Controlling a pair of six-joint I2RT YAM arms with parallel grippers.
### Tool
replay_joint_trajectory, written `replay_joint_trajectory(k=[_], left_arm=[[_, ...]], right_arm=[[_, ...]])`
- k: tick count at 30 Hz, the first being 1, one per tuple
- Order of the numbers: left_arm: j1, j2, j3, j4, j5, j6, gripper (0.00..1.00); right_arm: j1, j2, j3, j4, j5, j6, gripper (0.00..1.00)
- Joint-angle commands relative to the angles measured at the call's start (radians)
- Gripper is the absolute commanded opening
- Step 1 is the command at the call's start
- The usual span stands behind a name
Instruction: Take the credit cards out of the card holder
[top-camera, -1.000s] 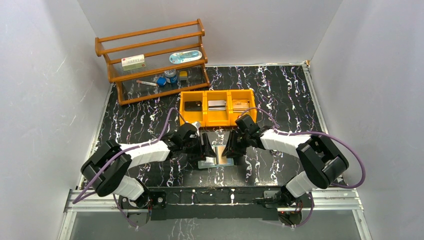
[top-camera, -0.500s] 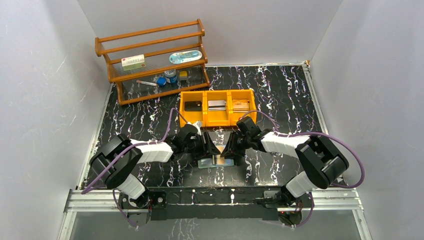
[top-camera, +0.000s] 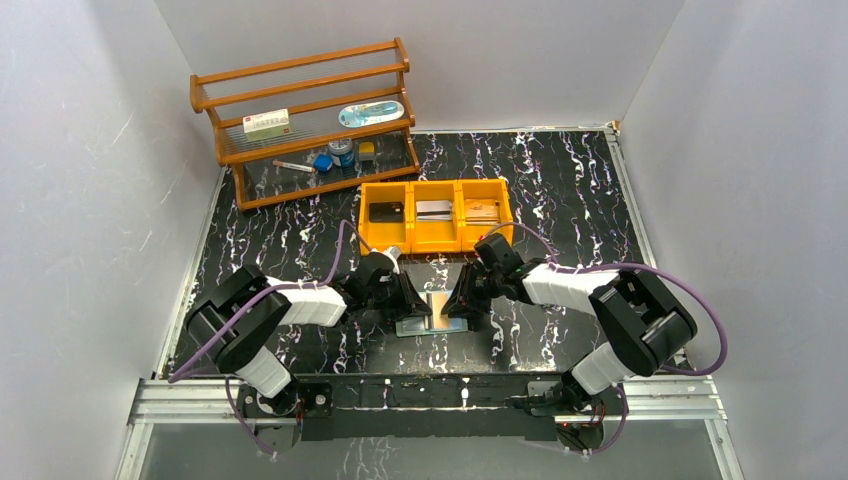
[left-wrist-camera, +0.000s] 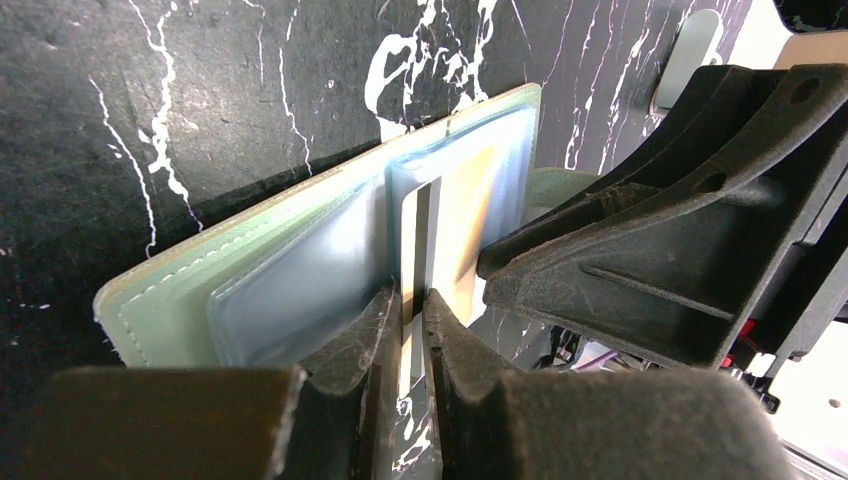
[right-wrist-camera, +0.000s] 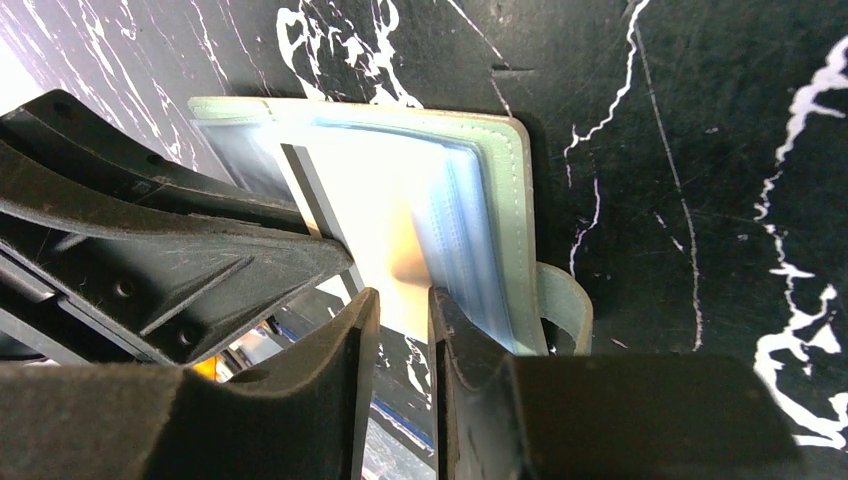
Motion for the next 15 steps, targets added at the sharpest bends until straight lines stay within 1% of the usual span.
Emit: replay_joint_trajectory(k=[1, 3, 6, 7, 15], left_arm=[[-0.006, -0.025, -0.021, -0.090, -0.038, 0.024, 0.11], [-0.005, -0.045, -0.022, -0.105, -0.047, 0.029, 0.10], [-0.006, -0.072, -0.026, -0.114, -0.049, 0.040, 0.01], [-0.006, -0.076, -0.025, -0.116, -0.048, 0.045, 0.00], [-0.006, -0.088, -0.022, -0.133, -0.045, 0.058, 0.00]], right_arm=[[-0.001, 0.064, -0.049, -0.122, 0.134, -0.027, 0.33], [-0.002, 0.062, -0.049, -0.125, 0.140, -0.025, 0.31], [-0.001, 0.060, -0.047, -0.129, 0.146, -0.025, 0.28], [-0.002, 0.058, -0.046, -0.130, 0.147, -0.026, 0.28], [-0.002, 0.059, -0.041, -0.139, 0.153, -0.025, 0.27]])
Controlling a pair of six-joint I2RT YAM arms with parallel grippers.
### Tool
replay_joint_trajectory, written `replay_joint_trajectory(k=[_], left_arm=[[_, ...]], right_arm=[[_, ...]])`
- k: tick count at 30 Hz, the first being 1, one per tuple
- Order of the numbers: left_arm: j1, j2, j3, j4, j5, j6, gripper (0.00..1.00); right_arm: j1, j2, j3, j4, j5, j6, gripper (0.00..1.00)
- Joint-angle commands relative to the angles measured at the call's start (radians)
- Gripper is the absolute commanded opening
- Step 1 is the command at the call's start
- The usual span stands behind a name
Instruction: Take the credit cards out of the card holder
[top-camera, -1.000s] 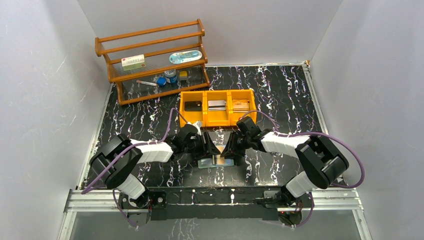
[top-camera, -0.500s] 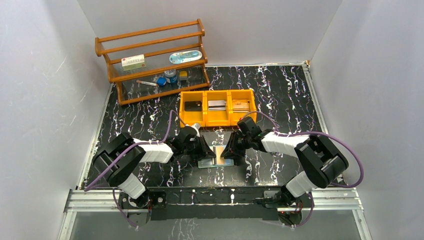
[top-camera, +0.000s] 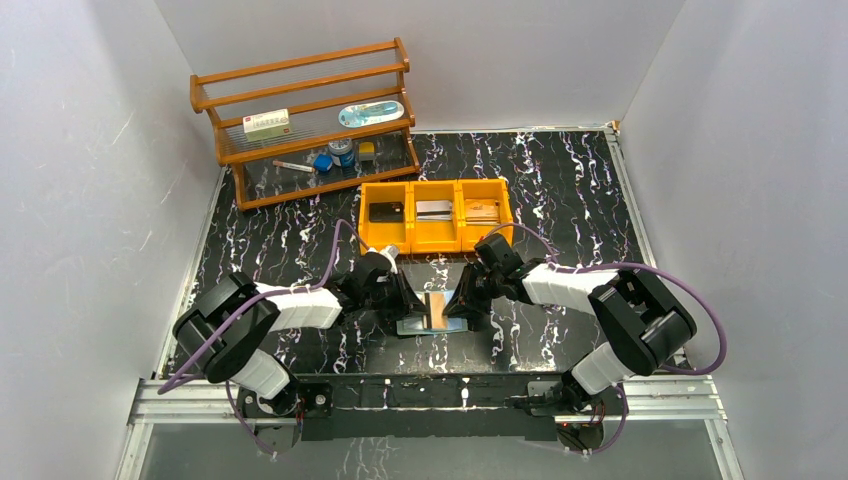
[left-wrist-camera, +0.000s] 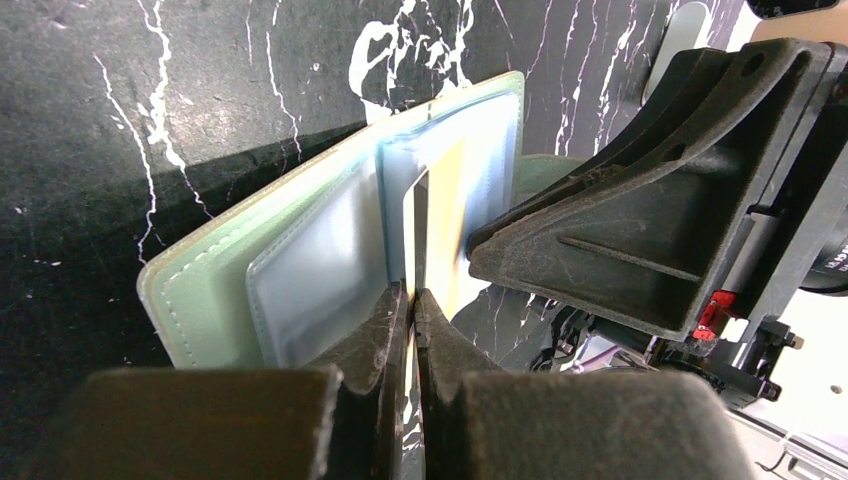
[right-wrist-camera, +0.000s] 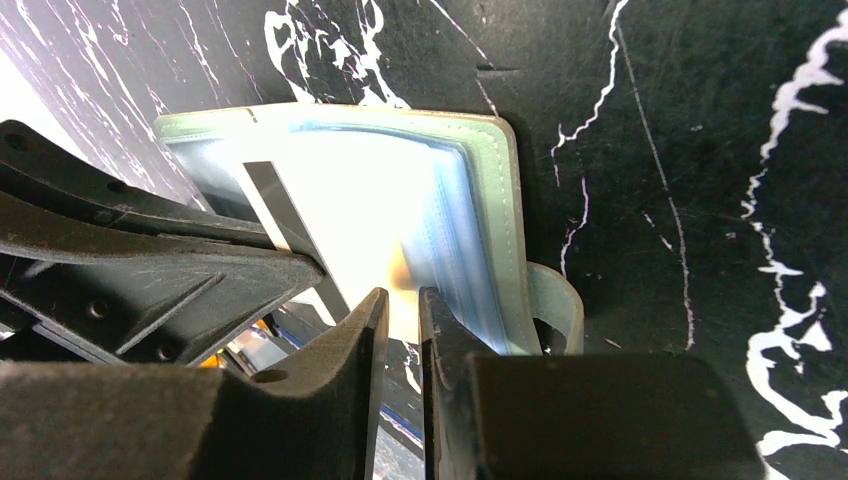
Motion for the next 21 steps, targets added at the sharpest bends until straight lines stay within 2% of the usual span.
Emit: replay_joint_trajectory(k=[1, 9, 21], left_arm=[[-0.004, -0.024, -0.010, -0.109, -0.036, 0.038, 0.00], [0.004, -0.136, 0.004, -0.298, -0.145, 0.082, 0.00], [0.004, -0.134, 0.039, -0.291, -0.105, 0.114, 0.00]], right_arm=[[0.001, 0.052, -0.040, -0.136, 0.154, -0.035, 0.27], [0.001, 0.028, -0.020, -0.135, 0.142, -0.050, 0.27], [0.003, -0.069, 0.132, -0.081, -0.015, -0.160, 0.37]])
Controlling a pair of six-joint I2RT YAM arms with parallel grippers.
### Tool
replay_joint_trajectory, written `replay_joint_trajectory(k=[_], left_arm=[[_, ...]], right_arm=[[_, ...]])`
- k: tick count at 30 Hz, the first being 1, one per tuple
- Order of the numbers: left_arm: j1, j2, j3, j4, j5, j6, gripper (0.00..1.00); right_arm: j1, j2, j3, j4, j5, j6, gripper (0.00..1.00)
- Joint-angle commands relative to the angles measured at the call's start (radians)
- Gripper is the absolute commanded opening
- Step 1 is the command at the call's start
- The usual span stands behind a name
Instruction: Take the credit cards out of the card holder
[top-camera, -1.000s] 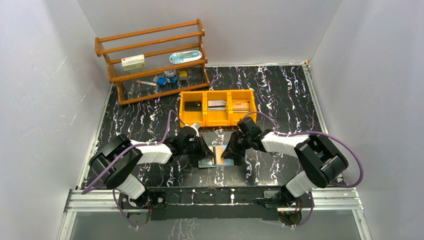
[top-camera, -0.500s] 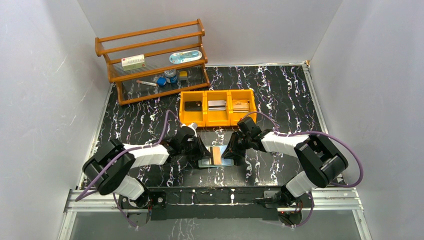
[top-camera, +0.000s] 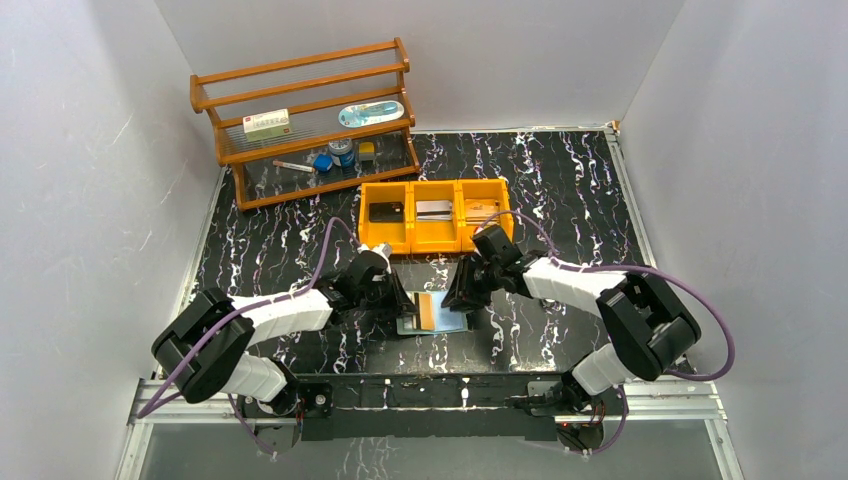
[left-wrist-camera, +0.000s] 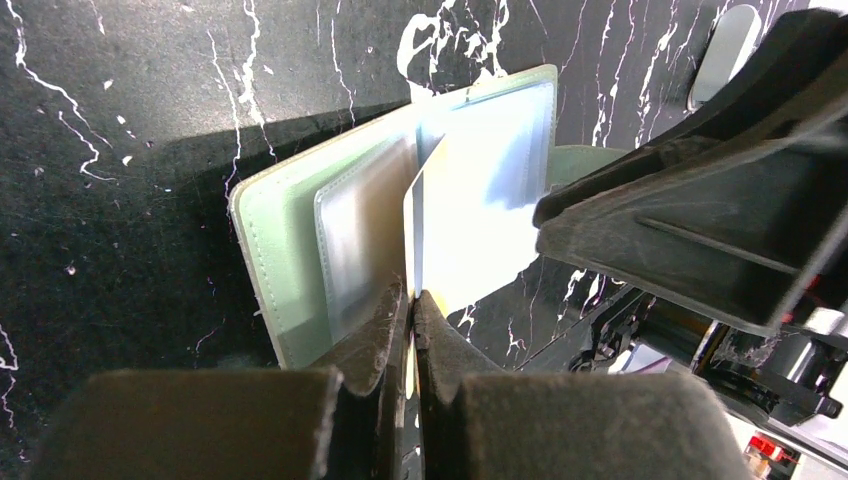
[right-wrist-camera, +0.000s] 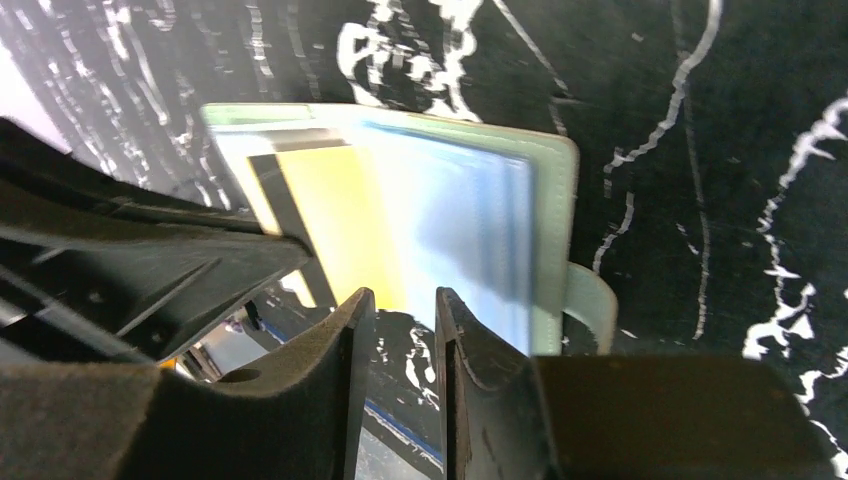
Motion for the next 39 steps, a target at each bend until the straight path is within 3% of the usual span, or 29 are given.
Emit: replay_joint_trajectory(k=[1, 9, 15, 19, 23, 26, 39], left_arm=[[0.002, -0.006, 0.022, -0.074, -0.013, 0.039, 0.00], [0.002, 0.002, 0.018, -0.040, 0.011, 0.027, 0.01], [0.002, 0.053, 0.036, 0.010, 0.084, 0.024, 0.15], [0.002, 0.093, 0.049, 0.039, 0.120, 0.020, 0.16], [0.002, 0.099, 0.063, 0.032, 0.127, 0.025, 0.12], [0.002, 0.083, 0.081, -0.007, 0.102, 0.038, 0.00], [0.003, -0.147, 0.148, -0.258, -0.081, 0.123, 0.00]], right_arm=[[0.003, -0.038, 0.066, 0.025, -0.063, -0.069, 0.37], [0.023, 0.119, 0.040, 0.098, -0.131, -0.029, 0.40], [0.023, 0.175, -0.009, 0.083, -0.094, 0.003, 0.35], [0.023, 0.173, -0.022, 0.064, -0.068, 0.009, 0.33], [0.022, 0.160, -0.035, 0.070, -0.060, 0.017, 0.32], [0.023, 0.143, -0.027, 0.063, -0.056, 0.014, 0.32], [0.019, -0.041, 0.073, 0.010, 0.020, -0.041, 0.44]])
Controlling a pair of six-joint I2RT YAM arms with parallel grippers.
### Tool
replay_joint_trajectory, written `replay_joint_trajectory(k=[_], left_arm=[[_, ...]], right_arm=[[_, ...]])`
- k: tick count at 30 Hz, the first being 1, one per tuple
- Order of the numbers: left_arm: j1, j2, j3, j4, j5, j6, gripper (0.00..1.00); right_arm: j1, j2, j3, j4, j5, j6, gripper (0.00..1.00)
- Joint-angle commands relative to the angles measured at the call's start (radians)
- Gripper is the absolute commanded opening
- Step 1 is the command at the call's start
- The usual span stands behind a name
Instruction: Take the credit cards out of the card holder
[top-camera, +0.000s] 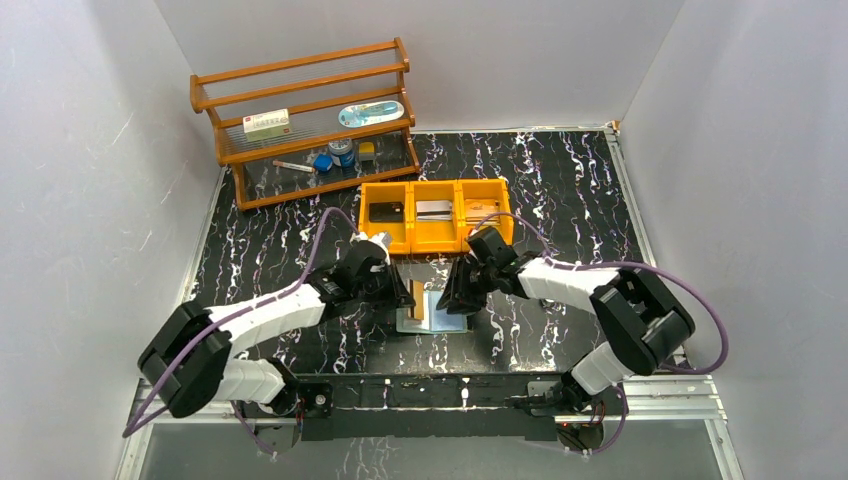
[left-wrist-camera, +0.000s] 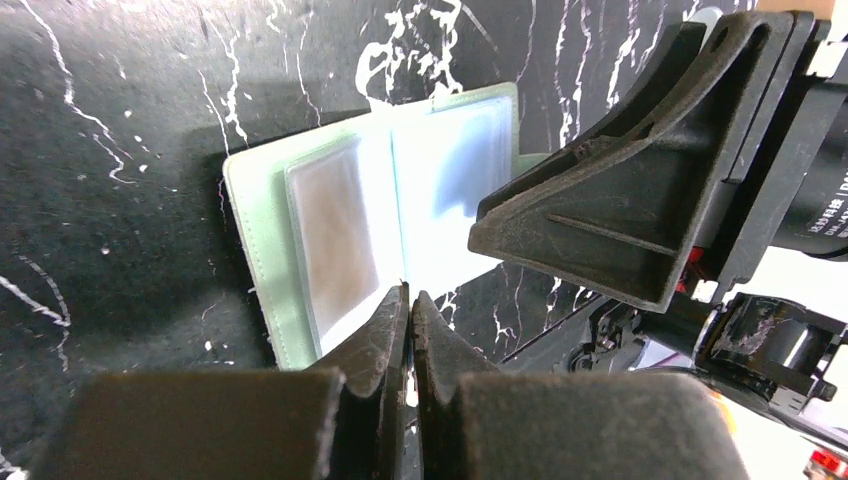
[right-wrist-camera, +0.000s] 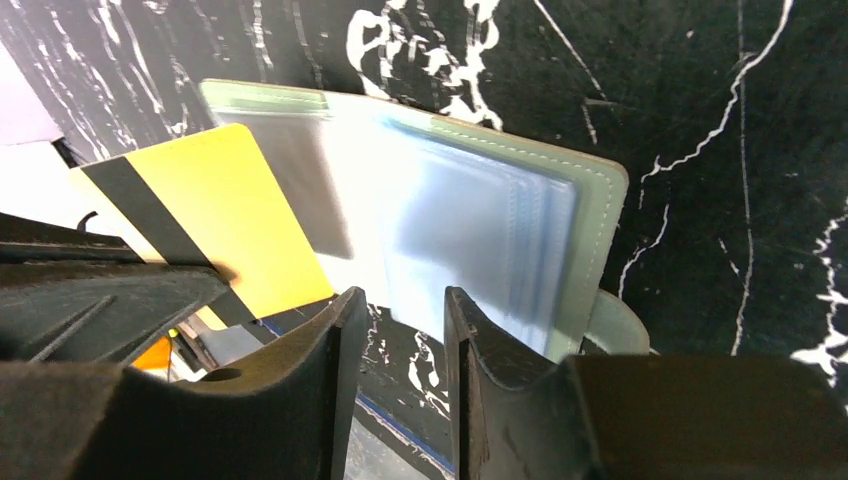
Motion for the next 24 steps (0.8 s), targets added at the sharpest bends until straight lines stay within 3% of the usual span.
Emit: replay_joint_trajectory(k=[1, 6, 11, 15, 24], left_arm=[[0.004, -0.093, 0.063, -0.108, -0.076, 0.056, 0.00], [0.004, -0.159, 0.094, -0.177, -0.119, 0.088, 0.00], [0.008, -0.224, 0.094, -0.186, -0.123, 0.110, 0.00], [0.029, -0.278, 0.052, -0.092, -0.035, 0.118, 0.00], [0.131, -0.310, -0.005, 0.122, 0.233, 0.045, 0.00]], right_arm=[[-0.005, -0.097, 0.070, -0.026, 0.046, -0.033, 0.46], [-0.016, -0.194, 0.091, -0.034, 0.120, -0.059, 0.68], [-0.038, -0.283, 0.022, 0.101, 0.149, -0.064, 0.79], [-0.065, -0.314, -0.026, 0.258, 0.022, -0.055, 0.74], [-0.073, -0.223, -0.042, 0.526, -0.279, 0.052, 0.66]])
